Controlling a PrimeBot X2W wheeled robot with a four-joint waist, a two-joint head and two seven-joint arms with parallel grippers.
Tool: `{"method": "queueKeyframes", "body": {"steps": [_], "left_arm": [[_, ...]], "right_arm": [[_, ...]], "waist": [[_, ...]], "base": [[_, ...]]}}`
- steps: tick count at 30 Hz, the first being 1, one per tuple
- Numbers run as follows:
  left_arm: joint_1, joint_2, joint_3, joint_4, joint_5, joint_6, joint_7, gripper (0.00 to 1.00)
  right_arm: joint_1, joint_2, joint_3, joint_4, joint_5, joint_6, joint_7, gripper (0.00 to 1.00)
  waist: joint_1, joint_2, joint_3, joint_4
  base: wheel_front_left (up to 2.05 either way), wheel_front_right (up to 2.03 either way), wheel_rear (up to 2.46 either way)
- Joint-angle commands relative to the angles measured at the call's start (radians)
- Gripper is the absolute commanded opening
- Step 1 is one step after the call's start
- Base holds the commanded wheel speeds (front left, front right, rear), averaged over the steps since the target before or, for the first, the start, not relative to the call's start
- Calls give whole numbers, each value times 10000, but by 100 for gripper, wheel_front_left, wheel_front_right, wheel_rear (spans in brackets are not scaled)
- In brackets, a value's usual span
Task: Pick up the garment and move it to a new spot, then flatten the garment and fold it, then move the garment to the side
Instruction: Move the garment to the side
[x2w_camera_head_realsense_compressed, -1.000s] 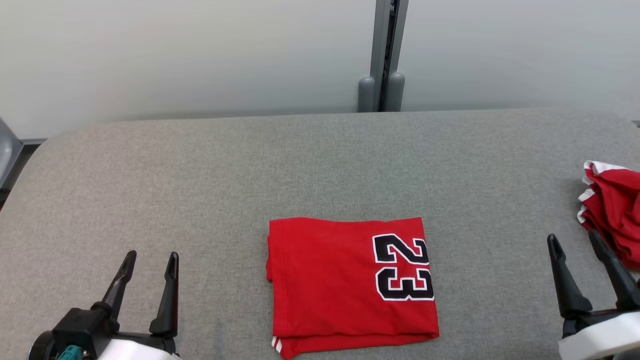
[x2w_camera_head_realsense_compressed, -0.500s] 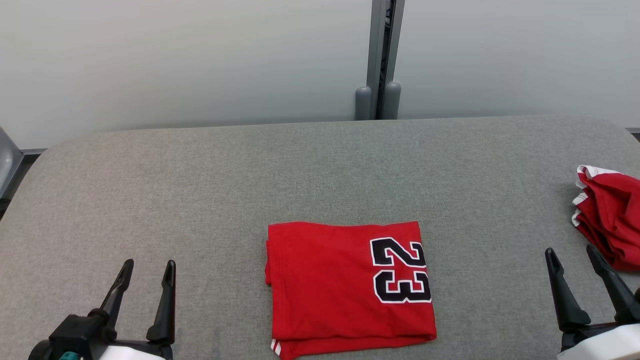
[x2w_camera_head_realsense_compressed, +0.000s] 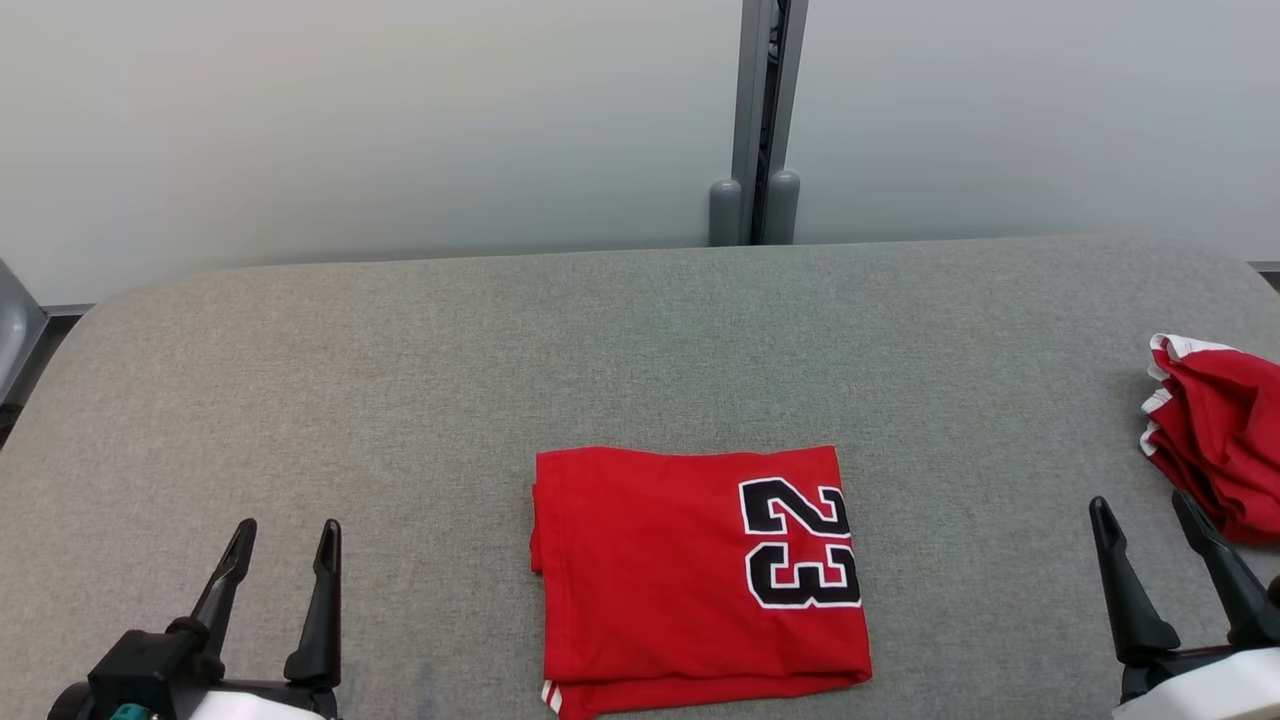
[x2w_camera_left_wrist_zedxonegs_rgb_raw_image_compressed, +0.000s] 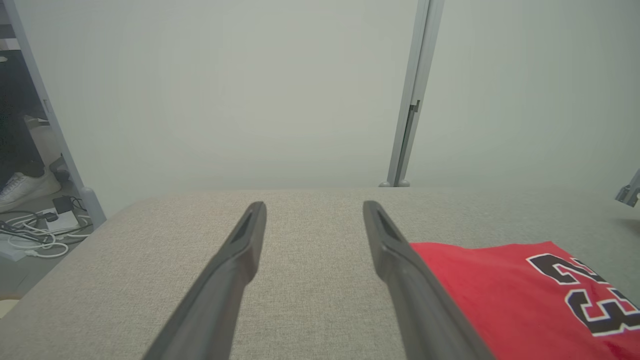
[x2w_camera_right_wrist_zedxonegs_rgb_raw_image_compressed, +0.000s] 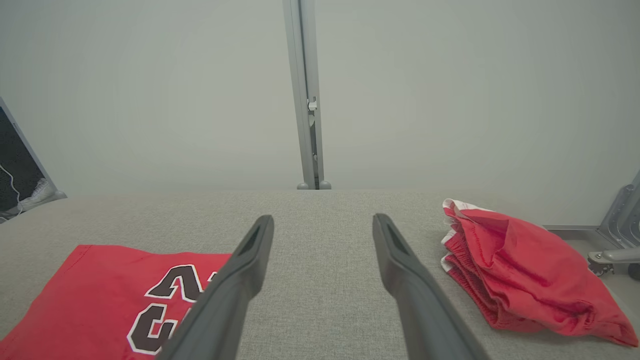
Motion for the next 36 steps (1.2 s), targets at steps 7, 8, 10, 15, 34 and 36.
{"method": "queueKeyframes", "body": {"steps": [7,8,10,15,34,36], "left_arm": [[-106,42,9,14,-78,86,-3,100],[-112,45,4,10,-82,84,-4,100],[-129,48,-5,7,-100,94,-4,100],[-327,23,-55,-28,-120,38,-50,100],[-1793,-614,-446,77,152,-289,-560,100],[-1904,-703,-441,179,138,-318,-618,100]], "right_arm": [[-37,-48,-42,105,43,1,-58,100],[-41,-51,-43,101,48,1,-57,100],[-44,-63,-50,100,48,1,-48,100],[3,43,-35,127,80,1,-32,100],[-1923,-304,2151,2374,821,1,-47,100],[-2022,-317,2325,2723,982,1,-63,100]], "waist": [[0,-1,-9,27],[0,-1,-5,30],[0,-1,2,44],[0,-1,119,265],[0,-1,2296,1818],[0,-1,2395,1902]], "base": [[0,0,0],[0,0,0],[0,0,0],[0,0,0],[0,0,0],[0,0,0]]}}
